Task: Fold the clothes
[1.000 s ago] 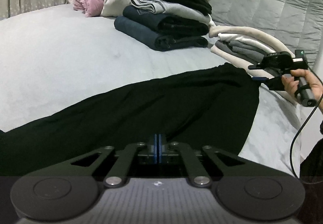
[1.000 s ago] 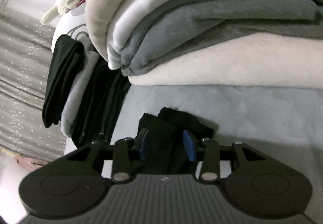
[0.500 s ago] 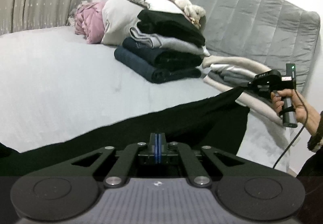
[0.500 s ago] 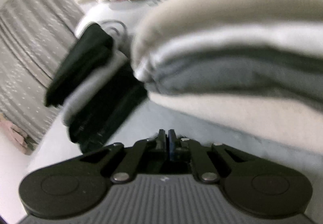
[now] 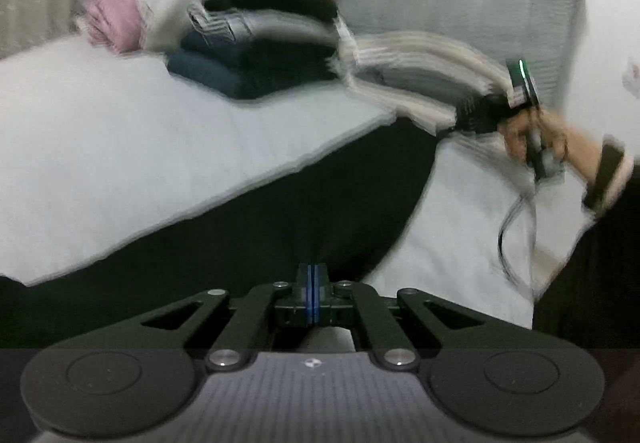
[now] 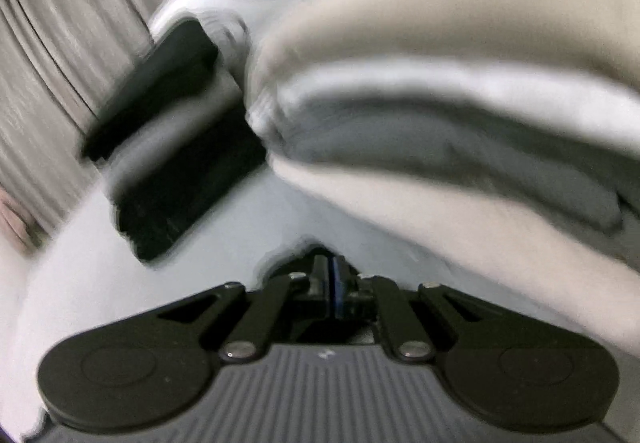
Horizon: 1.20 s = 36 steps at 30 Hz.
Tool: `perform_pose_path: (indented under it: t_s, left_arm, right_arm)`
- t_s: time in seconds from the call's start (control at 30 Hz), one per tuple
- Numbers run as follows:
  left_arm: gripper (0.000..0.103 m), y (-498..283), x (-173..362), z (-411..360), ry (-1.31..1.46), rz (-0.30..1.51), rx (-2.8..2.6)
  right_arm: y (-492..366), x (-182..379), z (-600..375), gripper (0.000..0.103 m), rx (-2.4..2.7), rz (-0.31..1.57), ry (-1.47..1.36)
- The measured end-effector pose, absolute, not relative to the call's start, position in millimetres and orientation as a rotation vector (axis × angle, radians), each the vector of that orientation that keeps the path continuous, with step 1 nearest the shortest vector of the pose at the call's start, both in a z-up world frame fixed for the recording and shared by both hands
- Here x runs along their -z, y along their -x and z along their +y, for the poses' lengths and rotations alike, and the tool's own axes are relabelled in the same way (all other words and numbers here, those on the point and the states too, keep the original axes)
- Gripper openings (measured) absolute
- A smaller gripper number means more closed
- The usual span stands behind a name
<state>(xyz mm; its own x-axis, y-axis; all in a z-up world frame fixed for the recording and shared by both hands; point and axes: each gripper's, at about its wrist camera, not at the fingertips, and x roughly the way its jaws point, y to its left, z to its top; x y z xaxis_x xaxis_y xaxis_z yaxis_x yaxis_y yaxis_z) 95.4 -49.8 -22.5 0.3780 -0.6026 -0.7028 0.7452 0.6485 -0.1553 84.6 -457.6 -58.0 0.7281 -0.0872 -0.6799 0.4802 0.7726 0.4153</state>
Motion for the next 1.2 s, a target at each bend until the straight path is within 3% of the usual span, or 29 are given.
perform_pose_path:
  t_s: [0.07, 0.1, 0.13, 0.17, 0.2, 0.4, 0.47, 0.53, 0.6, 0.97, 1.0, 1.03, 1.13, 1.2]
  left_arm:
    - [0.005, -97, 29, -53, -0.22, 0.846, 0.868]
    - [0.011, -98, 29, -54, -0.217, 0.854, 0.868]
    - [0.026, -99, 29, -54, -0.206, 0.857, 0.869]
    - [0.035, -100, 27, -52, -0.183, 0.853, 0.871]
    - [0.047, -101, 24, -51, -0.159, 0.849, 0.873]
    - [0.049, -112, 18, -42, -0.034, 0.816, 0.844]
    - [0.049, -115, 19, -41, -0.029, 0.819, 0.832]
    - [0.049, -117, 21, -40, -0.026, 0.824, 0.822]
    - [0.049, -118, 22, -40, -0.027, 0.83, 0.821]
    - [0.052, -124, 32, -44, -0.042, 0.849, 0.803]
    - [0.052, -124, 32, -45, -0.046, 0.852, 0.805]
    - [0.052, -125, 33, -45, -0.049, 0.853, 0.806]
    - [0.053, -126, 34, -49, -0.049, 0.85, 0.809]
    - [0.053, -126, 34, -50, -0.051, 0.848, 0.81]
  right_arm:
    - [-84, 63, -458, 0.009, 0.344, 0.739, -0.596]
    - [-83, 60, -460, 0.026, 0.342, 0.742, -0.59]
    - [-82, 56, -460, 0.047, 0.346, 0.722, -0.581]
    - [-80, 52, -461, 0.051, 0.349, 0.702, -0.573]
    - [-79, 48, -461, 0.051, 0.351, 0.681, -0.565]
    - [-100, 44, -467, 0.051, 0.29, 0.583, -0.544]
    - [-106, 45, -462, 0.05, 0.284, 0.581, -0.532]
    - [-112, 42, -456, 0.035, 0.253, 0.566, -0.509]
    - [-119, 39, -450, 0.03, 0.207, 0.572, -0.488]
    - [-140, 62, -428, 0.034, 0.187, 0.69, -0.332]
    - [-141, 65, -422, 0.026, 0.19, 0.689, -0.279]
    - [-142, 65, -421, 0.01, 0.192, 0.683, -0.262]
    - [-143, 65, -424, 0.0, 0.207, 0.64, -0.245]
    - [-144, 65, -427, 0.0, 0.233, 0.601, -0.243]
